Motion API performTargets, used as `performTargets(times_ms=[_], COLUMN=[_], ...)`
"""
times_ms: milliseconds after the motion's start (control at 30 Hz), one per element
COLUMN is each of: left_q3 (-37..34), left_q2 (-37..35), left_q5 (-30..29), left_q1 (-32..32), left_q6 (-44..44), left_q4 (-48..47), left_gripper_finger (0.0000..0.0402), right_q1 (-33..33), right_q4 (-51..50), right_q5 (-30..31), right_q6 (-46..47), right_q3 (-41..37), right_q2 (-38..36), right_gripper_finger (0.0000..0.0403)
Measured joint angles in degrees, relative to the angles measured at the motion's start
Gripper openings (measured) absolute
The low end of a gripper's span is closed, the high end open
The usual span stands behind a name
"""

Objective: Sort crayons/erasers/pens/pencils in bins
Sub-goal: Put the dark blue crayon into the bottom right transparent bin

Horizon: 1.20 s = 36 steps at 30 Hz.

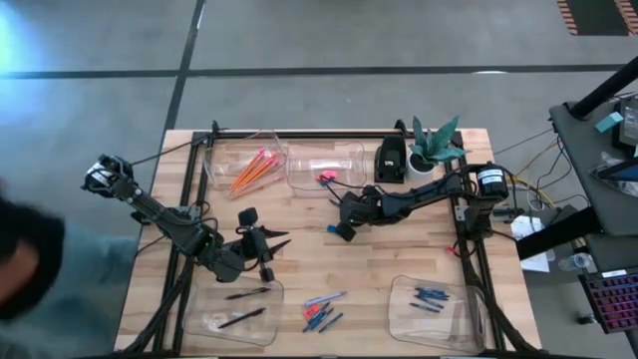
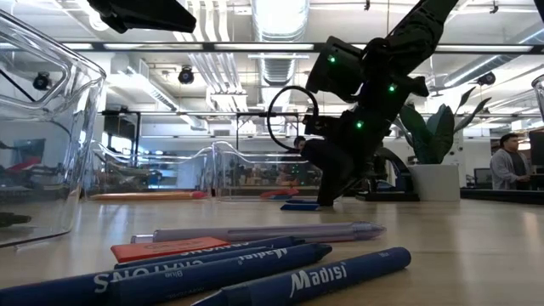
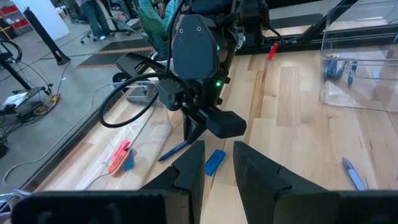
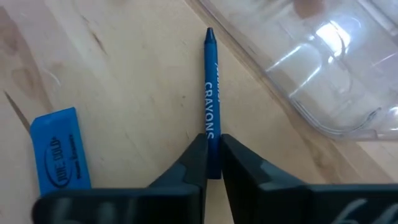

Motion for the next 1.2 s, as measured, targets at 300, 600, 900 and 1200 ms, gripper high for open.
performTargets(times_ms=[300,600,900,1200], left_q3=[0.0,0.0,0.0,0.0], left_q2=[0.0,0.0,0.0,0.0], left_q5=[0.0,0.0,0.0,0.0], left_q1=[0.0,0.0,0.0,0.0], left_q6=[0.0,0.0,0.0,0.0], left_q4=[0.0,0.0,0.0,0.0], left_gripper_finger=[0.007,0.007,0.007,0.007], right_q1=[0.0,2.4,10.5,26.8], right_q4=[-1.3,-1.3,-5.7,-9.6], right_q5=[-4.1,-6.8,-11.1,-9.1], right_q6=[-1.8,-3.4,0.9,16.0], right_q3=[0.0,0.3,1.0,1.0], right_q2=[-2.8,-10.2,-20.1,-29.5], right_gripper_finger=[0.002,0.0019,0.0019,0.0018])
